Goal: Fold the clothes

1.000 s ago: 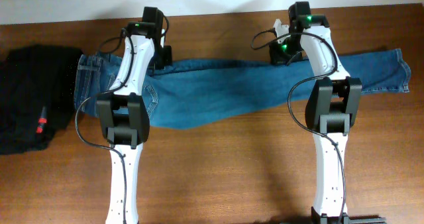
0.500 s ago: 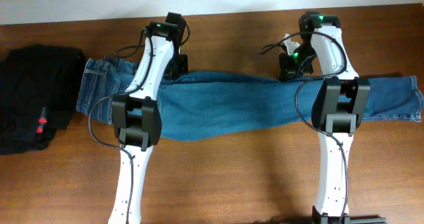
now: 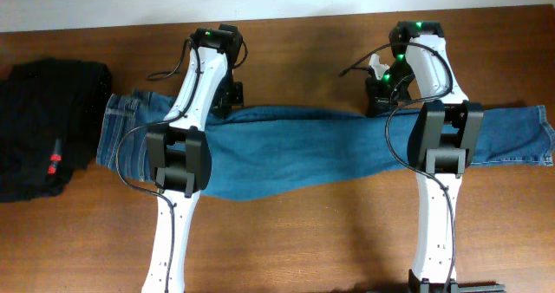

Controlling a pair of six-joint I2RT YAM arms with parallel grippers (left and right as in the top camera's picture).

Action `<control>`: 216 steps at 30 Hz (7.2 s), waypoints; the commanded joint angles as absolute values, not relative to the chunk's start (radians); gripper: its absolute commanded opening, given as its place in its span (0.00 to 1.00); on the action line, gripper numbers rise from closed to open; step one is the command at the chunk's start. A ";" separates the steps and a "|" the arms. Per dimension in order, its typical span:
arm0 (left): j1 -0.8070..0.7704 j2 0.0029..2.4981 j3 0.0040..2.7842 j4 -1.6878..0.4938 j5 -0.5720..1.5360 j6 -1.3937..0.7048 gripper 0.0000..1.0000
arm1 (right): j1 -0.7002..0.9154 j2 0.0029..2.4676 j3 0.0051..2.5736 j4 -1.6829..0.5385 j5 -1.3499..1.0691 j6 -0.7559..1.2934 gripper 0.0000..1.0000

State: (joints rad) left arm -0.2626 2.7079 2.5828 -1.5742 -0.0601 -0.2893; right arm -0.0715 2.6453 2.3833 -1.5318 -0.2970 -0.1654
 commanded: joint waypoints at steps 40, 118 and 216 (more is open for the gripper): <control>-0.316 2.201 2.716 -1.688 -0.028 -0.244 0.01 | -0.195 1.971 2.123 -1.699 -0.144 0.016 0.12; 0.029 2.210 1.617 -0.710 -0.181 -0.112 0.18 | -0.342 2.058 1.350 -0.738 -0.013 -0.099 0.04; 0.046 2.119 2.030 -1.245 0.019 -0.171 0.92 | -0.875 2.232 1.659 -0.733 -0.147 0.349 0.58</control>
